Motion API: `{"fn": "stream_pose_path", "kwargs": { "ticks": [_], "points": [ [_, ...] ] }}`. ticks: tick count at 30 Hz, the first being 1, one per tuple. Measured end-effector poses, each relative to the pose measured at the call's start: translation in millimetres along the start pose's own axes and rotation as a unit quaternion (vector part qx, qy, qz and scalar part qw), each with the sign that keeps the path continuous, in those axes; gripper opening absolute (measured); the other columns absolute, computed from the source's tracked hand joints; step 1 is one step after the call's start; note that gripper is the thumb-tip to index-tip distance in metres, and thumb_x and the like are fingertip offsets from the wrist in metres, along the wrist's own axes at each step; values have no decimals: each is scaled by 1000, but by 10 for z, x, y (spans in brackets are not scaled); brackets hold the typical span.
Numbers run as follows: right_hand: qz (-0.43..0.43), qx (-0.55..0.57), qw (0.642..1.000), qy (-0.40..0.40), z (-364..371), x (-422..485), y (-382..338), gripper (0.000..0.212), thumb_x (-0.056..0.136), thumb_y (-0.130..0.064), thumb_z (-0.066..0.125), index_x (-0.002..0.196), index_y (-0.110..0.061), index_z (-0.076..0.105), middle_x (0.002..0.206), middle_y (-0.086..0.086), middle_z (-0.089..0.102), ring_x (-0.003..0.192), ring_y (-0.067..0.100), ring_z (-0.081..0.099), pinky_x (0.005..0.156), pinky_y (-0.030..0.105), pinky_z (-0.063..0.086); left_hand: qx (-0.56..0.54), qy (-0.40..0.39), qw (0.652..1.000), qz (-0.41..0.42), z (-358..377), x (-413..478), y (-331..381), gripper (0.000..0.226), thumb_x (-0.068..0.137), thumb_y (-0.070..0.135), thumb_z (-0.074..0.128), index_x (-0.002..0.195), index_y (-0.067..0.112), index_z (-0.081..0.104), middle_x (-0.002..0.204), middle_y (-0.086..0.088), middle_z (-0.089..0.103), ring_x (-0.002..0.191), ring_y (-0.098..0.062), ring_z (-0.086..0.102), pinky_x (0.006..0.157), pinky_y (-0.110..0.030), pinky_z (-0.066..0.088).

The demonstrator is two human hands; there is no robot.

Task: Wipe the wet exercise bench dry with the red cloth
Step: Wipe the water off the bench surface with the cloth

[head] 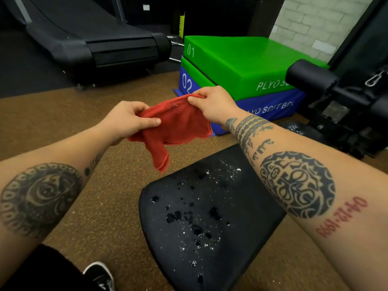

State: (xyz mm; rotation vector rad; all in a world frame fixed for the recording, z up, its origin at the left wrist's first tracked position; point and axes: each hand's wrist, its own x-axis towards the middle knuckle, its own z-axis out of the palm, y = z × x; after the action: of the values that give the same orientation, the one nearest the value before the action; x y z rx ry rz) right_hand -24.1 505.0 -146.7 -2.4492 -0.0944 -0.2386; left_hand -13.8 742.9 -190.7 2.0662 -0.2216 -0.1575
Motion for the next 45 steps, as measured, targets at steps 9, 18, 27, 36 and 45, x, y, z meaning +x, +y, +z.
{"fn": "stream_pose_path", "kwargs": {
  "ticks": [9, 18, 27, 36, 45],
  "points": [
    [93, 75, 987, 109, 101, 40, -73, 27, 90, -45, 65, 82, -20, 73, 76, -2, 71, 79, 21, 69, 70, 32, 54, -142, -36, 966, -215, 192, 163, 440, 30, 98, 41, 58, 94, 12, 64, 69, -3, 75, 67, -19, 72, 65, -32, 59],
    [-53, 97, 991, -81, 54, -222, -222, 26, 88, -31, 63, 83, -10, 77, 66, 3, 70, 62, 11, 65, 62, 35, 50, -369, 1, 907, -202, 582, 265, 965, 31, 101, 44, 47, 93, 18, 63, 84, -3, 73, 67, -19, 69, 63, -32, 55],
    [249, 480, 841, 22, -304, -481, 276, 56, 91, -66, 52, 122, -19, 59, 108, -1, 73, 97, 25, 73, 78, 49, 60, -384, -78, 915, -90, 1201, 153, 1388, 22, 100, 29, 56, 106, 11, 66, 89, -7, 75, 75, -22, 72, 69, -38, 61],
    [227, 163, 929, 244, -507, -771, 797, 39, 78, -59, 62, 73, -21, 66, 92, 4, 74, 91, 26, 69, 87, 46, 55, -134, -69, 988, -44, 1502, 74, 1333, 33, 95, 43, 55, 111, 15, 60, 98, -9, 73, 85, -28, 73, 77, -49, 61],
    [265, -182, 946, 54, -389, -1284, 1229, 40, 88, -33, 66, 116, -8, 53, 120, 19, 58, 110, 40, 60, 91, 39, 47, 190, -228, 941, -160, 1123, -2, -57, 36, 100, 49, 47, 119, 23, 61, 114, -2, 67, 99, -29, 66, 75, -33, 53]
  ]
}}
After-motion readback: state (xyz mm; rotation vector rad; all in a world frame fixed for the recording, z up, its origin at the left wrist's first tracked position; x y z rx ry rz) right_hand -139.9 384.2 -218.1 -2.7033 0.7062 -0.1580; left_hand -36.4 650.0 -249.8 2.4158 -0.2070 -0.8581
